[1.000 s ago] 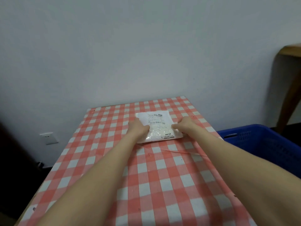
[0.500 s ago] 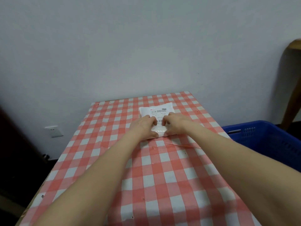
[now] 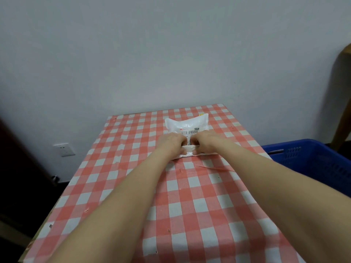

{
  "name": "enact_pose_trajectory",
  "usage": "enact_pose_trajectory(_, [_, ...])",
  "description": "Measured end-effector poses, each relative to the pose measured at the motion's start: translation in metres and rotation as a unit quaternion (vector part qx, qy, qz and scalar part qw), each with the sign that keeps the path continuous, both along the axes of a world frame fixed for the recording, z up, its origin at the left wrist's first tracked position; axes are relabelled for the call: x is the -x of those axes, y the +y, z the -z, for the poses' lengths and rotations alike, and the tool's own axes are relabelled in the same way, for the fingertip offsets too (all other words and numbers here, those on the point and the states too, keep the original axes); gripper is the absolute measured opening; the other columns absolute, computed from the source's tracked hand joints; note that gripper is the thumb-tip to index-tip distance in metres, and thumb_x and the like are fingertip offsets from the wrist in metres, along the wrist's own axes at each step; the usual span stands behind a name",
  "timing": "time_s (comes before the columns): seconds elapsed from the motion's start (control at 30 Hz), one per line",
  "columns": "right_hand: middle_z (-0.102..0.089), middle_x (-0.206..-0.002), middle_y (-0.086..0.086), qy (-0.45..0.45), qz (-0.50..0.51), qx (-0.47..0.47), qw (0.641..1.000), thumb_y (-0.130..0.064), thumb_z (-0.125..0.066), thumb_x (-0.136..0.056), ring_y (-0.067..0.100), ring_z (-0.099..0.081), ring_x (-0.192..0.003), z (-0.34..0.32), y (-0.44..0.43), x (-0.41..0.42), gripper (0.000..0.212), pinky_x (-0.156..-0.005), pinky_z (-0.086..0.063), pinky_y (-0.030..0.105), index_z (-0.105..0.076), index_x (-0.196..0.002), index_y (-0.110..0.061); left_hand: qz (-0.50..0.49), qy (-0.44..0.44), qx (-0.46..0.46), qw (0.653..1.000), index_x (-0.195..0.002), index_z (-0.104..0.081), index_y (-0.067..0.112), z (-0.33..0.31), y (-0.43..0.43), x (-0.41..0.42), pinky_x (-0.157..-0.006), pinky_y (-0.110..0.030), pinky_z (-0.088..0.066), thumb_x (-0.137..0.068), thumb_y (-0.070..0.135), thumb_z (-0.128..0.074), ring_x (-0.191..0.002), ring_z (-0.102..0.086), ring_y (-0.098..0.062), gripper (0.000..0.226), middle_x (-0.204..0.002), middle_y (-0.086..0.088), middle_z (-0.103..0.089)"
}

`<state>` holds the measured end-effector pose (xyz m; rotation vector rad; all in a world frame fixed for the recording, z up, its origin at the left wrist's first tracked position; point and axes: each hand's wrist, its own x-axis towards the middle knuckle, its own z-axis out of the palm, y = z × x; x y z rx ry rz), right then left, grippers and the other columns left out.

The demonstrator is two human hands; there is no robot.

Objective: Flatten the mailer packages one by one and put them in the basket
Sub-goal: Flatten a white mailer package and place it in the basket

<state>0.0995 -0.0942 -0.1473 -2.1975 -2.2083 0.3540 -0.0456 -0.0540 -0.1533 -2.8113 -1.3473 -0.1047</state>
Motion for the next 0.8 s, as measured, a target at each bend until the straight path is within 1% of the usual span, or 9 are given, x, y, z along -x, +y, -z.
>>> enact_pose_trajectory(0.1, [-0.055, -0.096, -0.004, 0.026, 0.003, 0.002, 1.0, -0.03, -0.07, -0.083, 0.019, -0.054, -0.087, -0.004, -0.002, 0.0, 0.022, -0.073, -0.044, 0.031, -0.052, -0.092, -0.024, 0.003, 0.023, 0.002, 1.0, -0.099, -0.061, 0.023, -0.013, 0.0, 0.003, -0.066, -0.03, -0.041, -0.084, 0.035, -0.067, -0.09, -0.056, -0.018, 0.02, -0.098, 0.004, -0.06])
enact_pose_trajectory(0.17, [-0.058, -0.097, -0.004, 0.06, 0.005, 0.019, 0.998, -0.033, -0.073, -0.081, 0.017, -0.056, -0.086, -0.007, -0.004, -0.002, 0.023, -0.075, -0.047, 0.03, -0.056, -0.092, -0.023, -0.005, 0.025, 0.064, 0.998, -0.089, -0.059, 0.025, -0.02, 0.0, 0.008, -0.06, -0.025, -0.037, -0.08, 0.039, -0.072, -0.078, -0.053, -0.013, 0.021, -0.084, 0.009, -0.058])
enact_pose_trajectory(0.23, [-0.059, -0.088, -0.006, 0.119, 0.006, 0.019, 0.993, -0.039, -0.074, -0.081, 0.014, -0.055, -0.081, -0.011, -0.009, -0.003, 0.023, -0.071, -0.046, 0.026, -0.059, -0.086, -0.022, -0.011, 0.007, 0.105, 0.994, -0.077, -0.057, 0.026, -0.026, -0.001, 0.012, -0.061, -0.025, -0.04, -0.077, 0.046, -0.072, -0.071, -0.052, -0.011, 0.025, -0.076, 0.01, -0.058])
enact_pose_trajectory(0.3, [-0.06, -0.085, -0.006, 0.157, 0.023, -0.029, 0.987, -0.04, -0.07, -0.083, 0.013, -0.055, -0.079, -0.018, -0.011, -0.003, 0.022, -0.066, -0.042, 0.024, -0.06, -0.082, -0.021, -0.025, -0.037, 0.073, 0.996, -0.082, -0.06, 0.024, -0.032, 0.001, 0.014, -0.066, -0.027, -0.043, -0.08, 0.047, -0.068, -0.075, -0.054, -0.012, 0.025, -0.083, 0.008, -0.062])
enact_pose_trajectory(0.37, [-0.061, -0.099, -0.003, 0.148, 0.047, -0.083, 0.984, -0.036, -0.068, -0.086, 0.015, -0.055, -0.083, -0.025, -0.01, -0.003, 0.019, -0.068, -0.042, 0.026, -0.061, -0.095, -0.02, -0.052, -0.081, 0.032, 0.995, -0.099, -0.059, 0.023, -0.035, 0.003, 0.016, -0.073, -0.029, -0.046, -0.084, 0.042, -0.067, -0.088, -0.056, -0.014, 0.025, -0.103, 0.005, -0.062])
enact_pose_trajectory(0.43, [-0.058, -0.117, 0.001, 0.112, 0.052, -0.098, 0.988, -0.032, -0.069, -0.086, 0.018, -0.056, -0.094, -0.029, -0.007, 0.0, 0.03, -0.075, -0.044, 0.029, -0.06, -0.112, -0.021, -0.062, -0.074, 0.023, 0.995, -0.114, -0.054, 0.026, -0.033, 0.004, 0.014, -0.083, -0.032, -0.047, -0.082, 0.042, -0.069, -0.101, -0.054, -0.017, 0.039, -0.118, 0.003, -0.056])
enact_pose_trajectory(0.57, [-0.044, -0.137, 0.002, 0.066, 0.053, -0.024, 0.996, -0.035, -0.073, -0.083, 0.024, -0.052, -0.116, -0.02, -0.005, 0.007, 0.061, -0.09, -0.044, 0.034, -0.045, -0.136, -0.025, -0.045, -0.02, 0.058, 0.997, -0.13, -0.046, 0.028, -0.022, 0.006, 0.003, -0.089, -0.036, -0.046, -0.08, 0.041, -0.071, -0.114, -0.051, -0.022, 0.057, -0.133, 0.001, -0.044])
enact_pose_trajectory(0.7, [-0.047, -0.134, 0.0, 0.032, 0.054, -0.014, 0.998, -0.042, -0.071, -0.082, 0.022, -0.052, -0.117, -0.008, -0.003, 0.006, 0.063, -0.095, -0.045, 0.035, -0.044, -0.138, -0.029, -0.052, 0.008, 0.074, 0.996, -0.13, -0.05, 0.029, -0.015, 0.011, 0.0, -0.093, -0.036, -0.047, -0.08, 0.043, -0.072, -0.114, -0.053, -0.02, 0.056, -0.13, 0.003, -0.05])
enact_pose_trajectory(0.8, [-0.055, -0.125, -0.003, 0.03, 0.053, -0.009, 0.998, -0.04, -0.071, -0.083, 0.019, -0.055, -0.11, -0.003, 0.002, 0.006, 0.055, -0.091, -0.047, 0.033, -0.049, -0.132, -0.027, -0.056, -0.003, 0.08, 0.995, -0.126, -0.054, 0.029, -0.009, 0.016, 0.0, -0.09, -0.034, -0.048, -0.079, 0.042, -0.073, -0.11, -0.056, -0.018, 0.053, -0.124, 0.006, -0.056])
